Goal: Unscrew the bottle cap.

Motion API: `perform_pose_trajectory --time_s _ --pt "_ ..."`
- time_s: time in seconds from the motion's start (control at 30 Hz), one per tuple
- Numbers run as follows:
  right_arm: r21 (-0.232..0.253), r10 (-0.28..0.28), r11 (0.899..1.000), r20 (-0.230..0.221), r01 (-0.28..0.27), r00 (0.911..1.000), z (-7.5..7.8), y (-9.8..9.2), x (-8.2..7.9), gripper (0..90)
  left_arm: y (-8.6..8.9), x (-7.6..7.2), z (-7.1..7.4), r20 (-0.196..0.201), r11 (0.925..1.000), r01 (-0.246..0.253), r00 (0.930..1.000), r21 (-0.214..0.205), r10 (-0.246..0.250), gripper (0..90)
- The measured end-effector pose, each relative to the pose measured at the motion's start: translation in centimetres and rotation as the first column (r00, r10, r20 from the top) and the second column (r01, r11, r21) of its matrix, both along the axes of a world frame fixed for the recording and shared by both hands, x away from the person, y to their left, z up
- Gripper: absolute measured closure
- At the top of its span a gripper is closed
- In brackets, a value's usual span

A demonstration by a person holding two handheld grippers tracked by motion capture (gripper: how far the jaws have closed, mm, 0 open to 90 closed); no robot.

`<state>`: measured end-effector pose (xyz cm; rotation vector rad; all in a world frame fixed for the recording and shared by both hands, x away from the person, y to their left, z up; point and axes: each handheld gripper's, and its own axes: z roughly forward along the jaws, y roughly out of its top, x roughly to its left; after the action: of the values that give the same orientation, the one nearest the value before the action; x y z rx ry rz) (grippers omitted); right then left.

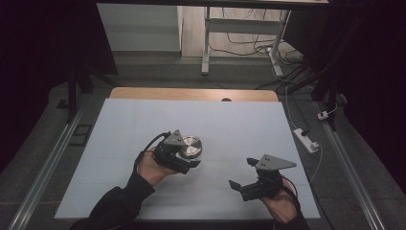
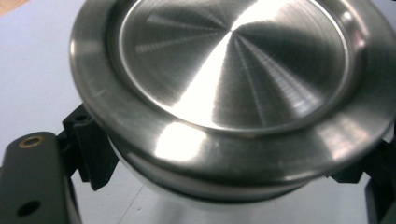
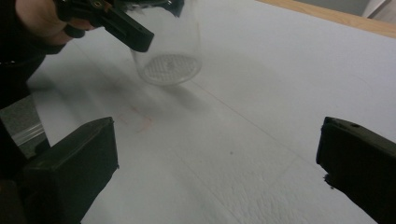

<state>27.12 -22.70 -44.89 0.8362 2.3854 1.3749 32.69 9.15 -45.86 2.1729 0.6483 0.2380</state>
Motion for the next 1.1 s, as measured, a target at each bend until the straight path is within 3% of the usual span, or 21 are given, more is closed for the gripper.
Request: perform_pose_trajectory --time_s 0.23,0.4,0.6,1.1 --pt "0.015 0.045 0.999 -0.029 -0.044 0.9986 0.4 1.3 0.9 0.0 -0.2 -0.1 -0.1 -0.001 1.0000 0.003 1.0000 0.004 -0.003 15.2" --pt "0.011 0.064 0.998 -0.026 -0.064 0.9976 0.8 2.7 1.7 0.0 -0.3 -0.1 -0.2 -0.004 1.0000 0.007 1.0000 0.005 -0.007 15.2" --pt "-0.035 0.056 0.998 0.001 -0.056 0.9984 1.5 4.5 2.3 0.0 -0.3 -0.2 -0.3 -0.005 1.0000 0.009 1.0000 0.004 -0.009 15.2" --pt "-0.043 0.056 0.998 -0.004 -0.056 0.9984 3.1 8.7 4.5 0.0 -0.8 -0.4 -0.4 -0.003 0.9997 0.015 0.9999 0.018 -0.014 15.2"
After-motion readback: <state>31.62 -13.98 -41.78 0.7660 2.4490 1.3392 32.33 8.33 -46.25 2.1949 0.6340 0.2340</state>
